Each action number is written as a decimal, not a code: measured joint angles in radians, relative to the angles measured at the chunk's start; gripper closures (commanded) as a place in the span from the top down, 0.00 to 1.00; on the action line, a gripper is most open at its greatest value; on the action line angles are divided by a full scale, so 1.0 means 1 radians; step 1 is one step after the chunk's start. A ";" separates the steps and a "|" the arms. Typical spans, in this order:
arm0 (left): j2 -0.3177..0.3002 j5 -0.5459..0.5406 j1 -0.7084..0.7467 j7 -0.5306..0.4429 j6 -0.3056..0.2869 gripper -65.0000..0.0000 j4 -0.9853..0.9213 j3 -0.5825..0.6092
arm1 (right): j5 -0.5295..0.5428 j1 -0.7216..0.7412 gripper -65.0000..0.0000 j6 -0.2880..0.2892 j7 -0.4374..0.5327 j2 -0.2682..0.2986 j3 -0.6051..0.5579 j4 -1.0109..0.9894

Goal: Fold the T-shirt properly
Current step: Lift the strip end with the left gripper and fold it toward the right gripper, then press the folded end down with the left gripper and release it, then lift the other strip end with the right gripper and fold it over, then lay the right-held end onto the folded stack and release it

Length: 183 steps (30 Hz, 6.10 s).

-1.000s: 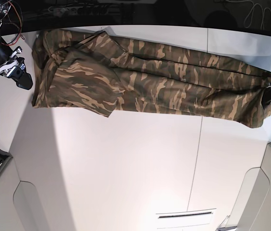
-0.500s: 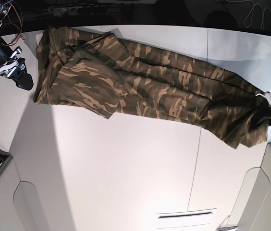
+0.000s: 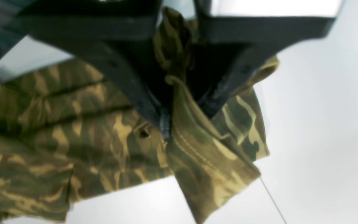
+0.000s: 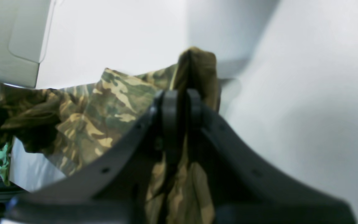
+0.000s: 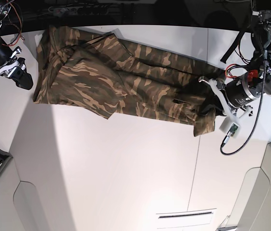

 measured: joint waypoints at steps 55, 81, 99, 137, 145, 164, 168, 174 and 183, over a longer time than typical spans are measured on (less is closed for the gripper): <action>0.296 -0.029 0.039 -0.033 -0.034 0.57 0.000 0.261 | -0.057 -0.036 0.63 0.003 -0.107 -0.026 -0.097 -0.017; 0.287 -0.021 0.034 -0.011 -0.109 0.57 0.070 -0.093 | -0.082 -0.025 0.14 0.011 0.009 -0.055 -0.307 -0.106; 0.176 -0.021 0.057 0.063 -0.109 0.57 0.070 -0.155 | -0.155 0.005 0.00 0.008 -0.024 0.103 -0.160 -0.108; 0.277 0.050 0.183 -0.112 -0.041 0.57 -0.174 0.183 | -0.148 0.183 0.00 -0.013 -0.171 0.138 -0.340 0.352; 0.279 0.048 0.184 -0.114 -0.041 0.57 -0.174 0.187 | -0.402 0.201 0.56 -0.026 -0.020 0.118 -0.740 0.335; 0.279 0.051 0.184 -0.068 -0.041 0.57 -0.150 0.171 | -0.603 0.247 0.56 -0.065 0.098 -0.008 -1.098 0.301; 0.279 0.056 0.190 -0.060 -0.043 0.54 -0.064 0.110 | -0.607 0.266 0.41 -0.065 0.095 -0.005 -1.068 0.301; 0.272 0.050 0.192 -0.058 -0.079 0.18 0.073 0.071 | -0.635 0.330 0.00 -0.072 0.098 -0.008 -0.926 0.301; 0.273 0.018 0.192 -0.052 -0.079 0.18 0.075 0.234 | -0.636 0.370 0.00 -0.120 0.175 -0.008 -0.714 0.260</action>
